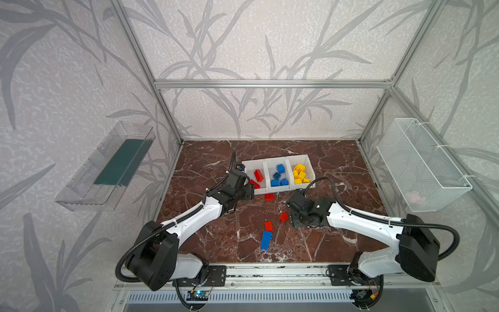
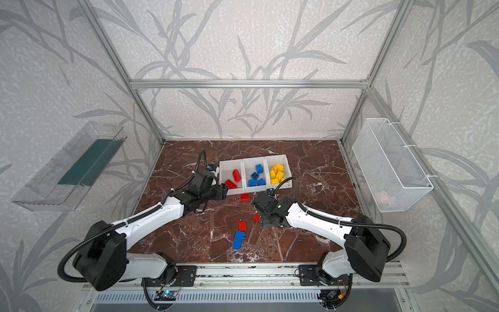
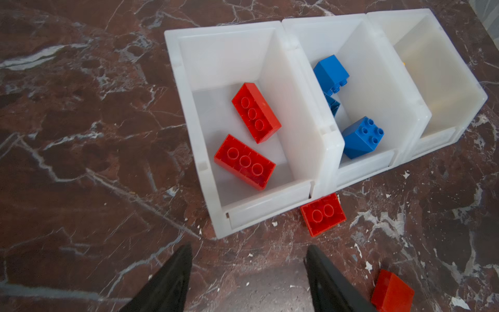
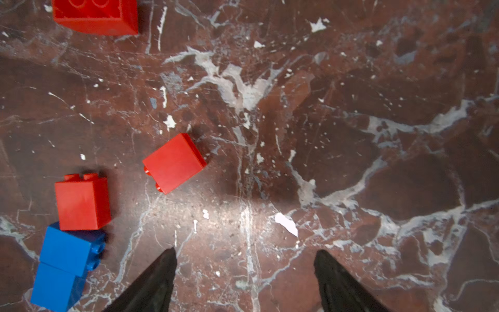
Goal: Sort the legos into containers by color
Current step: 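Lower the right gripper onto a small red brick and close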
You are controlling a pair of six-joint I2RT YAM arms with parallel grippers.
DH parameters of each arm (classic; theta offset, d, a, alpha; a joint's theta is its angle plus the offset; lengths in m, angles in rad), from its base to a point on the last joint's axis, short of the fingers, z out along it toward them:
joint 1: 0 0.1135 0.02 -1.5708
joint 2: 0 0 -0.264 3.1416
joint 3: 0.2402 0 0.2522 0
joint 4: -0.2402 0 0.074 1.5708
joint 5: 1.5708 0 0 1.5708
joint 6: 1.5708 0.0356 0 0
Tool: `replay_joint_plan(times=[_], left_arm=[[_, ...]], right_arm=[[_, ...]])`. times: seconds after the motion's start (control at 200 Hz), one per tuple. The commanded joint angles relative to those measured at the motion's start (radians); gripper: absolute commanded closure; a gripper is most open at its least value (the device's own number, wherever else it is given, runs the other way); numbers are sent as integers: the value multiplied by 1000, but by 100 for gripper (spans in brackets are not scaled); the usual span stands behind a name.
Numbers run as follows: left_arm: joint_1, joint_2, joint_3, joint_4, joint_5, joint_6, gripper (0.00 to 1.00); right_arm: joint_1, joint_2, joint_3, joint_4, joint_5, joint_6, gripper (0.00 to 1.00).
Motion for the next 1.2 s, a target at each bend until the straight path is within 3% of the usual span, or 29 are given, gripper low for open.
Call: replay_joint_plan(times=[0.0, 0.225, 0.73, 1.195], left_arm=[[0, -50, -34, 6, -35, -27, 30], [1, -85, -63, -11, -28, -33, 30], [0, -143, -71, -74, -13, 26, 30], [1, -134, -88, -49, 38, 4, 30]], right_arm=[[13, 57, 63, 35, -20, -18, 19], [24, 221, 159, 89, -59, -36, 19], [30, 415, 250, 16, 58, 105, 20], [3, 327, 103, 84, 50, 204, 26]])
